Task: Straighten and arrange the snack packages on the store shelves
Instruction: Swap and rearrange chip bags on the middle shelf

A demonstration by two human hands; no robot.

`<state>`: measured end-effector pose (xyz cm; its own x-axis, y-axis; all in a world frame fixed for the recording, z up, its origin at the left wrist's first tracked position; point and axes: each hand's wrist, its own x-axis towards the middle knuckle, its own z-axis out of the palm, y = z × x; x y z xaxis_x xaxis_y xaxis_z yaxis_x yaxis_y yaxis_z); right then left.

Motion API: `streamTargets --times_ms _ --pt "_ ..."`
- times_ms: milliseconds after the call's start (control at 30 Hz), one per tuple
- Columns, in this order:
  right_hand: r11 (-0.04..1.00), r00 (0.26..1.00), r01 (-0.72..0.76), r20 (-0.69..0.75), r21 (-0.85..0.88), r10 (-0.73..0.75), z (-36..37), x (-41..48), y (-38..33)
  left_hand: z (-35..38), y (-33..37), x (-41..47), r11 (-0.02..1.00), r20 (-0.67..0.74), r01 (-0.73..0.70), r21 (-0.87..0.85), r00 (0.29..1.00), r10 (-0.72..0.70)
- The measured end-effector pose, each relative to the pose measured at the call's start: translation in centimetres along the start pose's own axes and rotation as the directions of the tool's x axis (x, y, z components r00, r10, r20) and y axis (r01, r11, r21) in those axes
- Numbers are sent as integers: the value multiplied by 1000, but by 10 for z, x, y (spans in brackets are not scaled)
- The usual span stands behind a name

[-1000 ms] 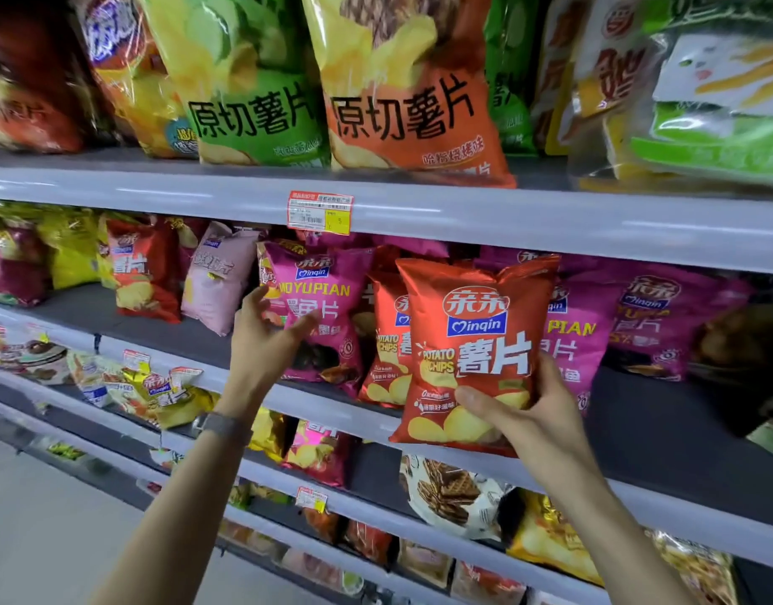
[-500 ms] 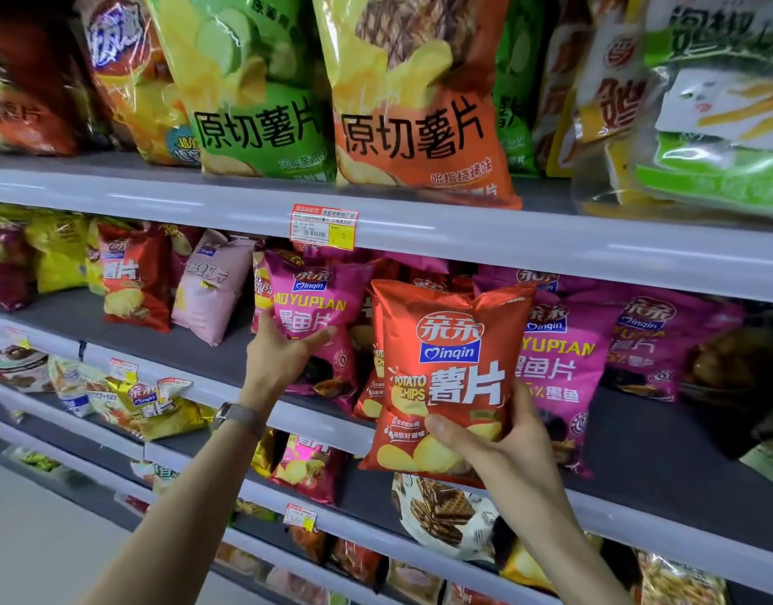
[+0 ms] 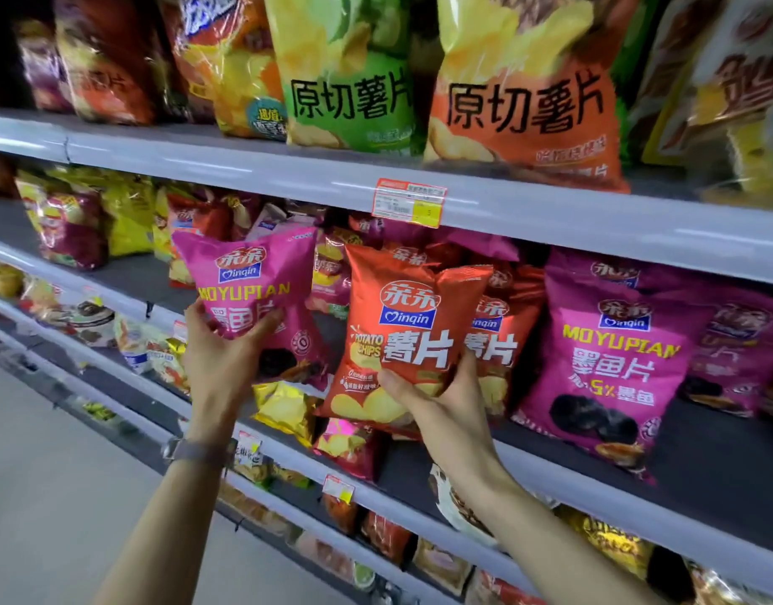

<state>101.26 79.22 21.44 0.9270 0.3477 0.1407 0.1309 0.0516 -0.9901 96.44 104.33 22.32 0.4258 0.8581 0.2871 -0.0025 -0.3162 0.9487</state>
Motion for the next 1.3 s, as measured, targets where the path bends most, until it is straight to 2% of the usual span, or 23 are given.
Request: streamTargets --times_ms 133,333,533,800,900,1000,1100,1167,1233,1300 --pt "1000 1000 -12 3 -25 12 38 30 9 -40 -28 -9 994 -85 105 37 991 -101" --pt "989 989 3 -145 -148 -24 87 87 31 -74 -49 -31 979 -153 194 69 971 -182" --pt "965 955 -33 -294 -259 -46 92 110 48 -78 -53 -47 980 -117 184 72 978 -174" --pt "925 966 -89 -258 -370 -10 88 113 52 -67 -30 -53 992 -42 100 71 994 -97" --pt "916 979 -84 -204 -392 3 86 98 45 -63 -15 -56 997 5 66 50 998 -66" --pt "948 992 -5 -122 -317 -36 78 62 33 -57 2 -62 998 44 35 52 998 -37" --pt "984 991 64 126 -164 -44 62 15 19 -44 20 -74 998 102 -15 61 995 9" --pt "994 952 46 305 -104 -12 48 -12 11 -32 30 -83 998 163 -35 57 986 25" --pt "994 933 47 359 -96 -10 30 -25 6 -17 38 -93 997 230 -51 59 973 36" --pt "995 941 60 337 -79 -30 9 -29 6 1 48 -105 995 307 -77 69 950 52"
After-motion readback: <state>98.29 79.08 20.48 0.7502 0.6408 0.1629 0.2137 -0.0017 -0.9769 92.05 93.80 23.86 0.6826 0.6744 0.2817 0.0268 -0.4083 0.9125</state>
